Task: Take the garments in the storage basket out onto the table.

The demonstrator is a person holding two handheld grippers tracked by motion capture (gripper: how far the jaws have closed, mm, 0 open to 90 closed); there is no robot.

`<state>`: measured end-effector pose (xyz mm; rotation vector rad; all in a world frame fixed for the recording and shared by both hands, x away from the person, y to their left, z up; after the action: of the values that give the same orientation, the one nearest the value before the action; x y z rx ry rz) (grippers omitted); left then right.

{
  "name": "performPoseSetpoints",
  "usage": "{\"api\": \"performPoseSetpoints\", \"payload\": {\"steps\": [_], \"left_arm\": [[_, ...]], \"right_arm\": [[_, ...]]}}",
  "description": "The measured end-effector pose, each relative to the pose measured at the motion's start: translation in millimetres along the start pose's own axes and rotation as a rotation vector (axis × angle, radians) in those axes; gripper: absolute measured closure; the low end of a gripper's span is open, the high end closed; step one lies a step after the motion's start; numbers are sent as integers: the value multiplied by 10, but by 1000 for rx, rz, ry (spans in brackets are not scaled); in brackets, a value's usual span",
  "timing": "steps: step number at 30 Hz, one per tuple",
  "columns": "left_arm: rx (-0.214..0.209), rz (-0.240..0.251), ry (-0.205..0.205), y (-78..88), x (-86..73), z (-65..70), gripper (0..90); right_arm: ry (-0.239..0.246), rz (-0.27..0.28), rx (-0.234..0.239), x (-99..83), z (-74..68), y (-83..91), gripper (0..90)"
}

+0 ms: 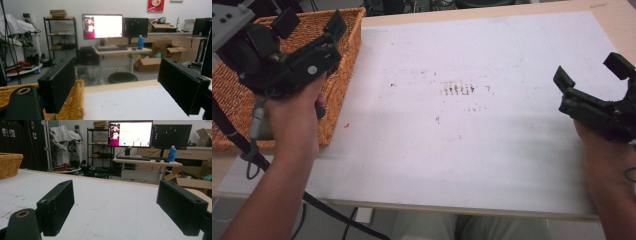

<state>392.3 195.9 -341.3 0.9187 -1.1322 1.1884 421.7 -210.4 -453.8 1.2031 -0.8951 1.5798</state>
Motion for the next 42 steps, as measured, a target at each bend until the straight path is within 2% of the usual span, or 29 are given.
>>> {"api": "performPoseSetpoints", "payload": {"steps": [4,5,6,7,8,10,11,14,15,17,18,19,20,21,22,23,24,25,29,30,31,33,34,35,36,38,39,41,42], "left_arm": [[18,-46,-18,38,40,-261,154],[32,-74,-34,53,51,-395,154],[39,-89,-39,58,53,-462,154],[46,-103,-44,64,55,-528,154],[46,-103,-44,64,55,-528,154],[60,-126,-61,73,60,-659,154],[73,-155,-71,77,50,-797,154],[96,-218,-79,71,-10,-1016,155],[96,-218,-79,71,-10,-1016,155],[121,-288,-90,66,-89,-1227,155],[121,-288,-90,66,-89,-1227,155],[134,-339,-94,60,-139,-1352,155],[134,-339,-94,60,-139,-1352,155],[143,-400,-93,53,-197,-1465,155],[148,-433,-93,50,-230,-1519,155],[153,-461,-91,48,-259,-1562,156],[153,-461,-91,48,-259,-1562,156],[159,-554,-81,51,-362,-1683,156],[173,-717,-67,70,-577,-1873,157],[173,-717,-67,70,-577,-1873,158],[172,-790,-54,73,-687,-1942,158],[176,-865,-44,68,-809,-1985,158],[176,-865,-44,68,-809,-1985,157],[175,-926,-49,52,-911,-2014,157],[175,-926,-49,52,-911,-2014,154],[183,-962,-79,23,-981,-2052,140],[183,-1006,-85,-5,-1070,-2079,107],[182,-1058,-101,-17,-1178,-2091,6],[182,-1058,-101,-17,-1178,-2091,1]], "right_arm": [[1,0,0,1,-1,1,146],[2,0,0,1,-3,1,147],[3,0,1,0,-4,1,146],[5,0,1,1,-5,0,146],[5,0,1,1,-5,0,146],[10,0,1,2,-9,1,147],[11,0,0,3,-10,0,146],[15,1,1,4,-13,-1,146],[16,-2,1,2,-15,-1,146],[18,-2,2,2,-17,-2,146],[18,-3,2,3,-19,-2,147],[20,-3,2,3,-21,-3,147],[23,-3,2,3,-21,-4,146],[24,-4,2,3,-22,-4,146],[25,-4,2,3,-24,-5,146],[26,-4,2,3,-24,-6,146],[26,-4,2,3,-24,-6,146],[28,-7,3,2,-28,-7,146],[34,-9,4,2,-35,-9,146],[36,-9,4,2,-36,-10,146],[38,-10,5,2,-39,-11,146],[43,-13,6,1,-45,-13,146],[43,-13,6,1,-45,-13,146],[48,-15,6,1,-47,-15,146],[48,-15,6,1,-47,-15,146],[53,-17,7,1,-54,-18,146],[55,-18,6,0,-55,-18,146],[58,-19,5,1,-56,-18,146],[58,-19,5,1,-56,-18,146]]}}
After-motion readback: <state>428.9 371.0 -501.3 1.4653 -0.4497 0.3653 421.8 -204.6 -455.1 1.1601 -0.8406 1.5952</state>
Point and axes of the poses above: each handheld gripper's, and its own axes: y roughly backward along the jaws, x roughly out of its top, z roughly to its right, the point moved 10 cm from there along -y, roughly forward along the jaws, and after that the axes turned 13 degrees about y, right-handed, at the moved point
